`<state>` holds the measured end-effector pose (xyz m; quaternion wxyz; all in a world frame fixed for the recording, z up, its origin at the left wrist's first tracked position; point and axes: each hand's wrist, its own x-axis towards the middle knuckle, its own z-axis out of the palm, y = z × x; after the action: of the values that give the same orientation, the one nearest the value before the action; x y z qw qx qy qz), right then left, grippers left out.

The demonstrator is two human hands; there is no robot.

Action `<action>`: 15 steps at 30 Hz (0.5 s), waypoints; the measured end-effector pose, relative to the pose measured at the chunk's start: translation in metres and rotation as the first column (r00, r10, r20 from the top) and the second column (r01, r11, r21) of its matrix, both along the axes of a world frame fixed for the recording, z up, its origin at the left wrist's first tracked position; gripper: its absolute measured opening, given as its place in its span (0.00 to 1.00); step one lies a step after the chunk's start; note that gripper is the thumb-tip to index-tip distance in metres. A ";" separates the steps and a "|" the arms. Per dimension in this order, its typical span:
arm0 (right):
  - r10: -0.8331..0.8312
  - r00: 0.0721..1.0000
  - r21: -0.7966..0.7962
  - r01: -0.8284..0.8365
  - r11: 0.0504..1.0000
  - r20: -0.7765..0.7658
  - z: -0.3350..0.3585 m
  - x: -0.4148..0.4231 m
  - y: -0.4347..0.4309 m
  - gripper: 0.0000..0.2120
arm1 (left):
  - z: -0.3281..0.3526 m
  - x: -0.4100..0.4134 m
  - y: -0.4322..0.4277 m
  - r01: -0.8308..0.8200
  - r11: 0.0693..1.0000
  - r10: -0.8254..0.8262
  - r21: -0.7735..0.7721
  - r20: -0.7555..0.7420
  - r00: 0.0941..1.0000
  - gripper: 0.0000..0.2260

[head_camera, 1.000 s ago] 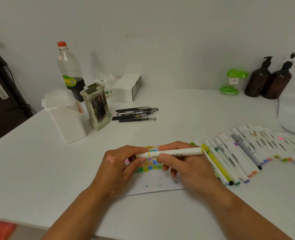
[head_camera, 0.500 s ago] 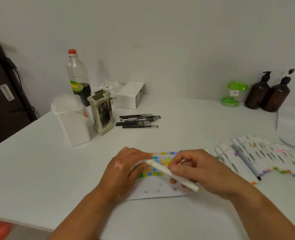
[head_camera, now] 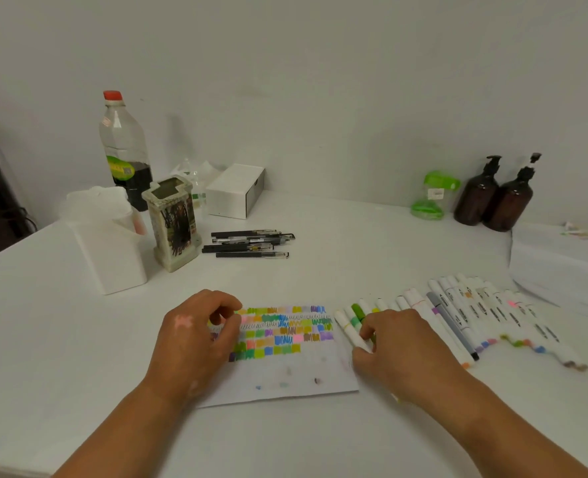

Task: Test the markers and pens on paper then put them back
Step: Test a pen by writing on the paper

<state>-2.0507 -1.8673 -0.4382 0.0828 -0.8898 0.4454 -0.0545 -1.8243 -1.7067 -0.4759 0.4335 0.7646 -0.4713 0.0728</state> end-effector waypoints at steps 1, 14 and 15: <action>0.004 0.999 -0.018 -0.004 1.000 -0.031 -0.003 0.002 -0.001 0.14 | 0.000 0.001 0.000 -0.030 1.000 0.030 -0.008 -0.050 0.998 0.08; 0.295 0.950 -0.066 -0.289 0.955 0.107 0.011 0.124 -0.057 0.16 | -0.001 0.007 -0.006 -0.091 0.995 0.098 0.040 -0.267 0.959 0.05; 0.332 0.938 -0.065 -0.327 0.943 0.095 0.010 0.141 -0.062 0.16 | -0.001 0.008 -0.007 -0.083 0.995 0.093 0.047 -0.265 0.960 0.04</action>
<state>-1.9097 -1.9288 -0.4286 0.0923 -0.9496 0.2835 -0.0971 -1.8168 -1.7132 -0.4766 0.4756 0.7952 -0.3756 -0.0199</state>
